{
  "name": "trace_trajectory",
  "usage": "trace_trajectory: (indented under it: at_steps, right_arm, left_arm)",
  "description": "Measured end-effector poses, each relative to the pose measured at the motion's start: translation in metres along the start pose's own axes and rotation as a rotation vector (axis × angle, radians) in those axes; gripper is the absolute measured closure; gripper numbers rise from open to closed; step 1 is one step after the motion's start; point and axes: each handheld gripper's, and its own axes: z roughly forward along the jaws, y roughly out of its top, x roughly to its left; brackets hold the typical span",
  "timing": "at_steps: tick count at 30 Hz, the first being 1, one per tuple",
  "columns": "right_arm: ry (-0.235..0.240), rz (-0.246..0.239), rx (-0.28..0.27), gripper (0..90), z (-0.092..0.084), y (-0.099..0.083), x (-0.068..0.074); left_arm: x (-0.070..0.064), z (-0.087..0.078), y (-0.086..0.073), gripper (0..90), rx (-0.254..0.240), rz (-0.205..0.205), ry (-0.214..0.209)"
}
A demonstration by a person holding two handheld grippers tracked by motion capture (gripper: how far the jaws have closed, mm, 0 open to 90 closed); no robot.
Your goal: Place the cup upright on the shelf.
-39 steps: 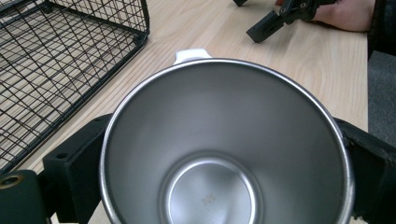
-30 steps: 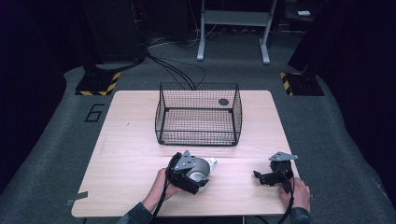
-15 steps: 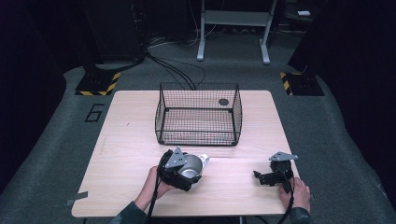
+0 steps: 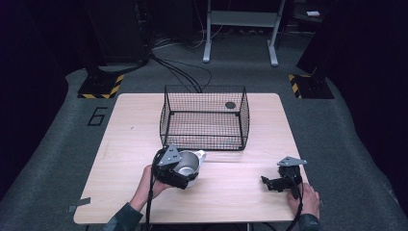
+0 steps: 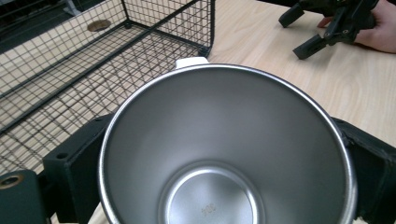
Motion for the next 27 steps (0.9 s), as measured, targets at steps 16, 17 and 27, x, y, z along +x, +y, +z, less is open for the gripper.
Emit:
trace_trajectory:
  at_steps: [16,17,27]
  right_arm:
    - [0.000,0.000,0.000,0.0,0.000,0.000,0.000]
    - [0.000,0.000,0.000,0.0,0.000,0.000,0.000]
    - [0.000,0.000,0.000,0.0,0.000,0.000,0.000]
  left_arm:
    - [0.013,-0.015,0.012,5.8,-0.014,0.002,0.024]
    - [0.014,-0.015,0.013,5.8,-0.014,0.008,0.030]
    - [0.019,-0.020,0.025,5.8,-0.023,0.022,0.031]
